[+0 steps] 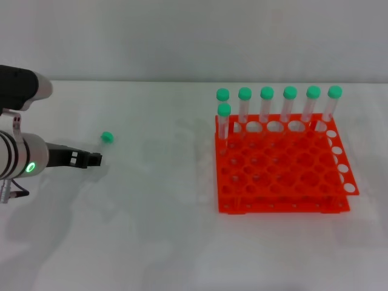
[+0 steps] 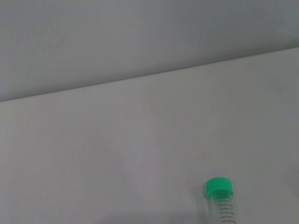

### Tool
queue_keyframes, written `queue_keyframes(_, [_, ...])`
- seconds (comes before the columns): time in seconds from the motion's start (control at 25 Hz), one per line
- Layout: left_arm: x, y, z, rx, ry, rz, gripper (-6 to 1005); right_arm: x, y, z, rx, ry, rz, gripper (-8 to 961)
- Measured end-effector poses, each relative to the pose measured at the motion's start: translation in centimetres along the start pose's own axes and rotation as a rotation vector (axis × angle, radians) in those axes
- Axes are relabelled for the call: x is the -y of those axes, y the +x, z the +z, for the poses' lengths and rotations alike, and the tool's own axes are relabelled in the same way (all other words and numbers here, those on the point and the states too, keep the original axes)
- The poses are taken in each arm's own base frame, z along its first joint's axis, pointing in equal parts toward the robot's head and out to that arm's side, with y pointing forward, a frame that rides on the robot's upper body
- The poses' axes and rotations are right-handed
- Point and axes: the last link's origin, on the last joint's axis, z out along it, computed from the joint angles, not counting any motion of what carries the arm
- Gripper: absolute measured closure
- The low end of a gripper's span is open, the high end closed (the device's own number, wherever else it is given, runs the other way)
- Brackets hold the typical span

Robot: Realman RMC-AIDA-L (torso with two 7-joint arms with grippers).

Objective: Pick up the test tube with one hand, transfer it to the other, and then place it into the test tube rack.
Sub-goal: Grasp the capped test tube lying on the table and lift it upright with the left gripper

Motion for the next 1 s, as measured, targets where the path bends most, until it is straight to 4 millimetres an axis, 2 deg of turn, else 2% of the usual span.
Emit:
queue_keyframes(0.6, [0.0, -0.1, 0.9, -0.004, 0.007, -0.001, 240, -0.3, 0.0, 0.2, 0.002, -0.014, 0.0, 78])
queue_keyframes(1.0, [-1.2, 0.0, 1.8, 0.004, -0.007, 0.054, 247, -0.4, 0.0, 0.2, 0.001, -0.015, 0.001, 78])
